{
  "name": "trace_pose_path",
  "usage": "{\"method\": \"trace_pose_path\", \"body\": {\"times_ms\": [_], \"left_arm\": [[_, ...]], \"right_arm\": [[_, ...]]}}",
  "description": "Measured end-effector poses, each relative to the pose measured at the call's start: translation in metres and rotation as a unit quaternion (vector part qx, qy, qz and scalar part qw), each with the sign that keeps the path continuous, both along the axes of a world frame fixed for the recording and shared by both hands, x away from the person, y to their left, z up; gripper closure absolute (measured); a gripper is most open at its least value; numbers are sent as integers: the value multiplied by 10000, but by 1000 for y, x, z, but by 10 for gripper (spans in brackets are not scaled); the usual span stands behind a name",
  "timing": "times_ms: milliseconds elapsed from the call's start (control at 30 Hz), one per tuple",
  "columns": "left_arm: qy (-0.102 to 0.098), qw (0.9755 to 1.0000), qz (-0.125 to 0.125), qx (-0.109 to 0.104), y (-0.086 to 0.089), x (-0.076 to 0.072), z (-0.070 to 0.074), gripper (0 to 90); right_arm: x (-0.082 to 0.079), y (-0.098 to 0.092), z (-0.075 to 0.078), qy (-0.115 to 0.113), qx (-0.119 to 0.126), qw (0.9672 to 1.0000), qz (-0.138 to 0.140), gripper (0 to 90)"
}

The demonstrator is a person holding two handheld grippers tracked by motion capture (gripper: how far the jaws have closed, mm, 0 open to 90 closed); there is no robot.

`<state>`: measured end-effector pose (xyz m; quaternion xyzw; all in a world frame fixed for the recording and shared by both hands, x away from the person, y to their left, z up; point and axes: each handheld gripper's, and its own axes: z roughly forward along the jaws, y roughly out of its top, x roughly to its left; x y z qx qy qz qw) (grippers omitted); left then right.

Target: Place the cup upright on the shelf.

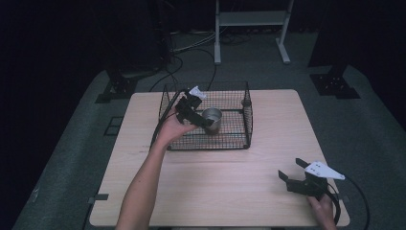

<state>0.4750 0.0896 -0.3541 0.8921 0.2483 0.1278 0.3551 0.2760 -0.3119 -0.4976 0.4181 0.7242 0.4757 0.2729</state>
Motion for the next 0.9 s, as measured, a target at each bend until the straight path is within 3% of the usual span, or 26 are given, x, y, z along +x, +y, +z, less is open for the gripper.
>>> {"method": "trace_pose_path", "body": {"times_ms": [367,900], "left_arm": [[-147,9999,6,-70,10,-19,4,36],[-210,9994,-121,-244,25,-49,1,36]], "right_arm": [[0,0,0,4,-25,10000,-25,134],[0,1,0,7,-75,10000,-62,134]]}}
